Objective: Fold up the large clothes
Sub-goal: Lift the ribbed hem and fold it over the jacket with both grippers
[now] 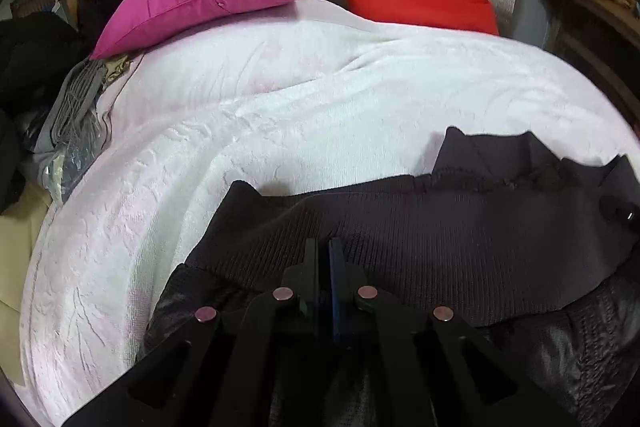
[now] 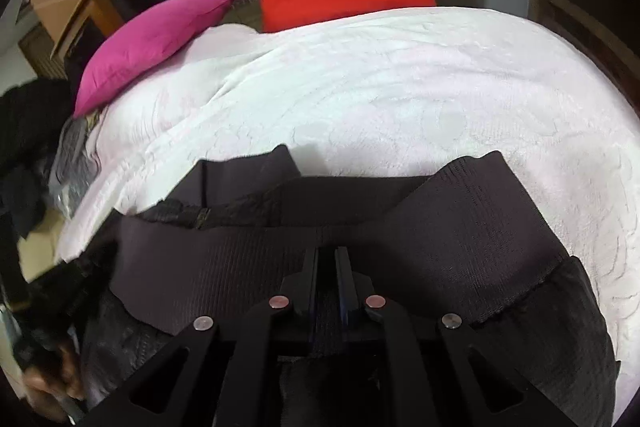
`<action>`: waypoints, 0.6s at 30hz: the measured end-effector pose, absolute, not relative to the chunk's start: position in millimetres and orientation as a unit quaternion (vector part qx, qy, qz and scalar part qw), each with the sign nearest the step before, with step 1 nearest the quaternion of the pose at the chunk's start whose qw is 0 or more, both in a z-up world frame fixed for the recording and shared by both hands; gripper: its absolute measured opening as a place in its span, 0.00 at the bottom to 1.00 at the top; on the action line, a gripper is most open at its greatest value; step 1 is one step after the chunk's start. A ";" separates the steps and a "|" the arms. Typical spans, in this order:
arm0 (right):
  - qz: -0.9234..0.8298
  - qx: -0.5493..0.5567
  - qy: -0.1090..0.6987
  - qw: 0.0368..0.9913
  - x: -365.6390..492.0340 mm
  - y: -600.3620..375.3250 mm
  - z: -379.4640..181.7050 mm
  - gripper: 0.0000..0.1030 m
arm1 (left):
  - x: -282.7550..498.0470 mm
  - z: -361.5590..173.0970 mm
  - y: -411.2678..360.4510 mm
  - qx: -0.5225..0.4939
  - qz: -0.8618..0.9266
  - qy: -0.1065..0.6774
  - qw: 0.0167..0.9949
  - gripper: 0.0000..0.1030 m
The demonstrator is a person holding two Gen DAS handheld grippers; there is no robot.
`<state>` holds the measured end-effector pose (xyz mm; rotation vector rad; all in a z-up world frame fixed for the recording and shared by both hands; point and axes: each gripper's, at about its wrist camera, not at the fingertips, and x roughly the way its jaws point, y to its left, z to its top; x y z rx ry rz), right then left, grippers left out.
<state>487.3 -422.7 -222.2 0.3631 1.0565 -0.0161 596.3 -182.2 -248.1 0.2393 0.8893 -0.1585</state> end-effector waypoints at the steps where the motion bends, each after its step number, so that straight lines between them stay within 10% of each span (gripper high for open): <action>1: -0.008 0.184 0.501 0.845 485.7 -426.1 -221.0 0.11 | 594.6 -246.3 -182.9 0.120 -0.073 0.428 0.893 0.07; 5: 0.011 0.254 0.505 0.825 472.3 -445.0 -204.5 0.12 | 583.4 -231.6 -179.7 0.114 -0.079 0.437 0.889 0.07; 8: 0.010 0.251 0.480 0.840 454.2 -457.9 -180.5 0.21 | 569.1 -214.0 -172.1 0.109 -0.082 0.428 0.894 0.25; 11: 0.005 0.267 0.460 0.847 427.7 -479.0 -163.1 0.83 | 549.2 -195.6 -160.7 0.109 -0.091 0.414 0.899 0.51; 18: -0.030 0.288 0.440 0.850 365.1 -530.3 -152.9 0.87 | 513.8 -189.1 -120.1 0.131 -0.076 0.413 0.898 0.59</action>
